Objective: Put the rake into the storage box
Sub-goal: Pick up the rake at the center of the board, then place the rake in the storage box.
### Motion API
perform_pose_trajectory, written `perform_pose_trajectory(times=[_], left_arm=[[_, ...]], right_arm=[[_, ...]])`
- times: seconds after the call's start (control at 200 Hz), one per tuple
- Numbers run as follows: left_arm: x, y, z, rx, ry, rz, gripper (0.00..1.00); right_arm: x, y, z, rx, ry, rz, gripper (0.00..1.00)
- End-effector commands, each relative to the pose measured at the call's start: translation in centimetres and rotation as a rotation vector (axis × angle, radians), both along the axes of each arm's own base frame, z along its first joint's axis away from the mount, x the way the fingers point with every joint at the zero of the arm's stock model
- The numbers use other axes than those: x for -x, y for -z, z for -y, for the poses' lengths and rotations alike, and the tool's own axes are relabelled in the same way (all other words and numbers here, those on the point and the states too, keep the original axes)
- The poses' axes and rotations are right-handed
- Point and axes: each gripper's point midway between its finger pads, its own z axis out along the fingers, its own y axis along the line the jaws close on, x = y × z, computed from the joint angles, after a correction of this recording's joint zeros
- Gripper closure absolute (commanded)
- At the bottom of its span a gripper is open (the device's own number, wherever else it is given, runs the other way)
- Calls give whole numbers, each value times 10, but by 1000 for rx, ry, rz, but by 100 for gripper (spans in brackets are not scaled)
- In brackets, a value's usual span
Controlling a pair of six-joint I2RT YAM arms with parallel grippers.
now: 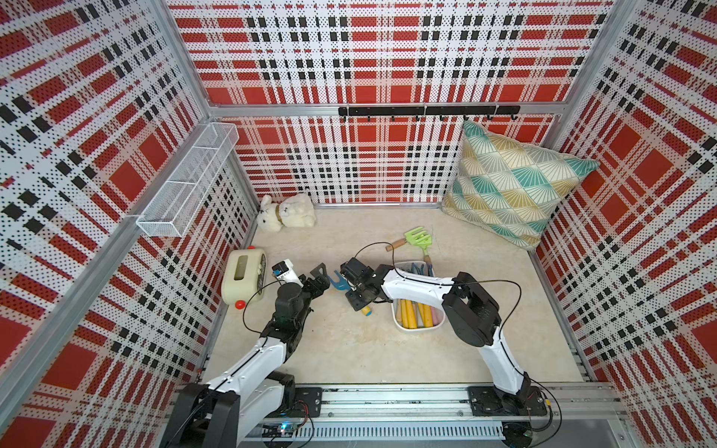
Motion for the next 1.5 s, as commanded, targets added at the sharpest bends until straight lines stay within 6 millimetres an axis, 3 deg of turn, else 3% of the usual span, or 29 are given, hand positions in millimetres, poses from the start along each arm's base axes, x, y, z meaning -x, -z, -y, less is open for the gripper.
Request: perform_pose_trajectory(times=[0.0,0.15,0.185,0.356,0.621,0.812,0.942,1.182,1.353,1.418,1.498], left_arm=[[5,-15,11,-53,5,46,8],[15,-27,27,-103,16,89,5],[16,-30,30,-110,18,97,0],[23,-38,45,-143,37,123,1],[26,-43,56,-175,58,140,1],[25,-42,70,-177,110,141,1],[23,-42,77,-187,129,134,1],[23,-43,77,-190,129,138,1],[23,-42,76,-194,126,138,1],[23,-42,78,-191,133,137,1],[23,-41,77,-197,128,135,1]], right_arm=[[-14,-76,-4,-188,87,118,100],[-5,-111,26,-274,164,180,100],[-2,-115,35,-282,179,183,100],[13,-127,86,-276,292,218,100],[40,-113,161,-219,459,234,100],[51,-96,194,-181,539,210,100],[52,-83,200,-174,551,188,100],[50,-58,185,-143,514,128,100],[49,-38,185,-99,536,102,100],[49,-34,185,-90,536,92,75],[51,-37,183,-99,527,90,61]])
